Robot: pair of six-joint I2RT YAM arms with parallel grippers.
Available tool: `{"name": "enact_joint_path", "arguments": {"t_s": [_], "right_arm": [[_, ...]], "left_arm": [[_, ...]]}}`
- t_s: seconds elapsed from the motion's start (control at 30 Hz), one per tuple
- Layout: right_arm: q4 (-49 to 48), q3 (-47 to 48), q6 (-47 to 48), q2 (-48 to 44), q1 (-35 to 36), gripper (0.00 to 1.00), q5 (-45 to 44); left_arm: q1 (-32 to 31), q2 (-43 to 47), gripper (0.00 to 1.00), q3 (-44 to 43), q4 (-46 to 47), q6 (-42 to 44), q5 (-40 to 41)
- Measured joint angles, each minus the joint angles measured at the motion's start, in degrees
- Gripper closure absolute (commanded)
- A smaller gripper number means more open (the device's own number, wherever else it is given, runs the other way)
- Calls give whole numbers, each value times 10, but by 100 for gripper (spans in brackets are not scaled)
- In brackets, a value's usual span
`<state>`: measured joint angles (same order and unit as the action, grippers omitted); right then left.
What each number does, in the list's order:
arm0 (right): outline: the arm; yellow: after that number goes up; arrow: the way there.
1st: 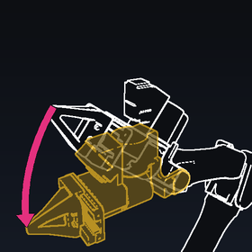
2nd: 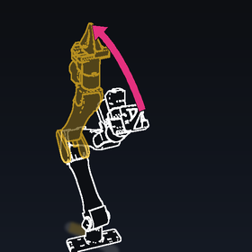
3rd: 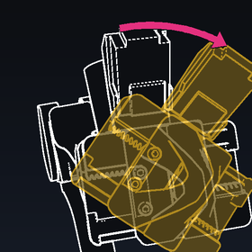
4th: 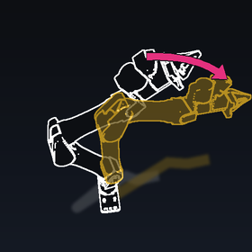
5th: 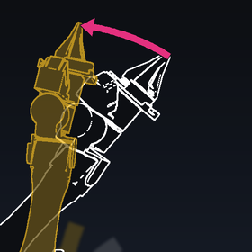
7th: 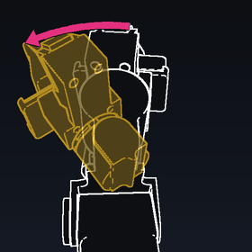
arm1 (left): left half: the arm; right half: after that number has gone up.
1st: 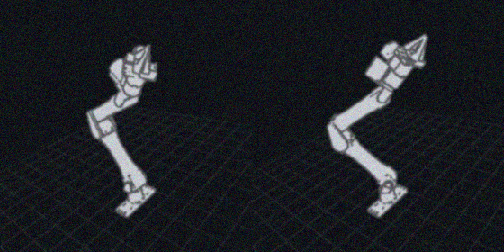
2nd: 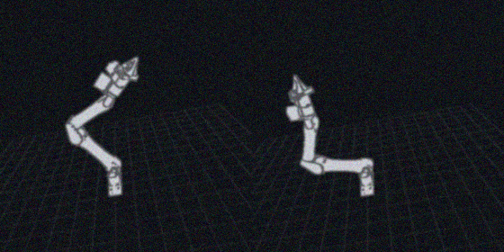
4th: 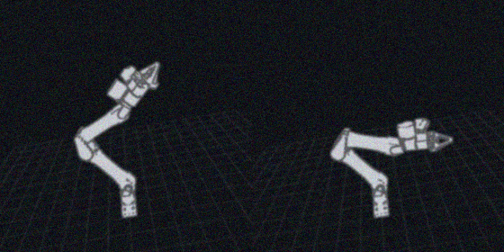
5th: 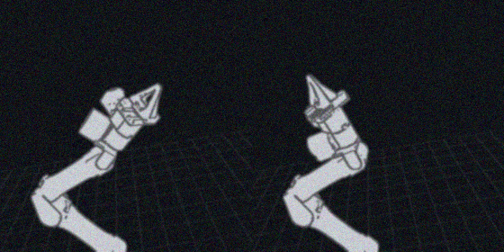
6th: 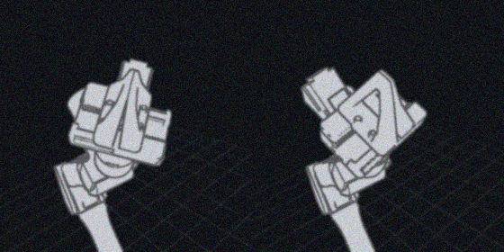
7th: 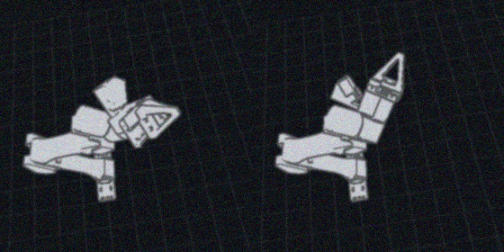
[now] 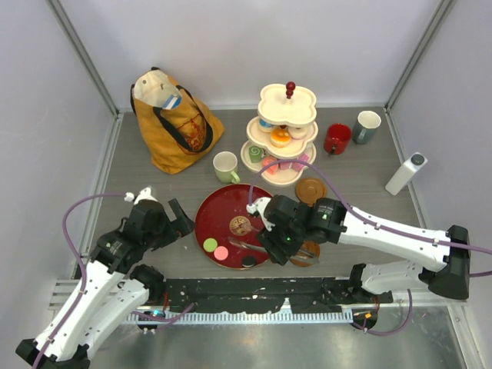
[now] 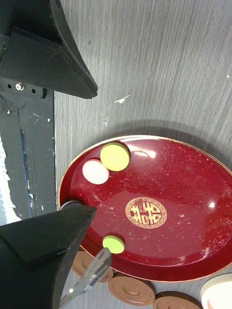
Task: Serve the afternoon tea
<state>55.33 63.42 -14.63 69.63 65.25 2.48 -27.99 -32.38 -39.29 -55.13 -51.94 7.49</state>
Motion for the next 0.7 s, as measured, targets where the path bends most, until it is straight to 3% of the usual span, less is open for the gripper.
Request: {"name": "enact_joint_path", "arguments": {"t_s": [0.23,0.7], "right_arm": [[14,-4,-5,26,35,41,9],[-14,140,28,240,70,41,-104]], "left_arm": [[0,-1,0,11,0,-2,-6],[0,5,0,12,0,-3,-7]]}}
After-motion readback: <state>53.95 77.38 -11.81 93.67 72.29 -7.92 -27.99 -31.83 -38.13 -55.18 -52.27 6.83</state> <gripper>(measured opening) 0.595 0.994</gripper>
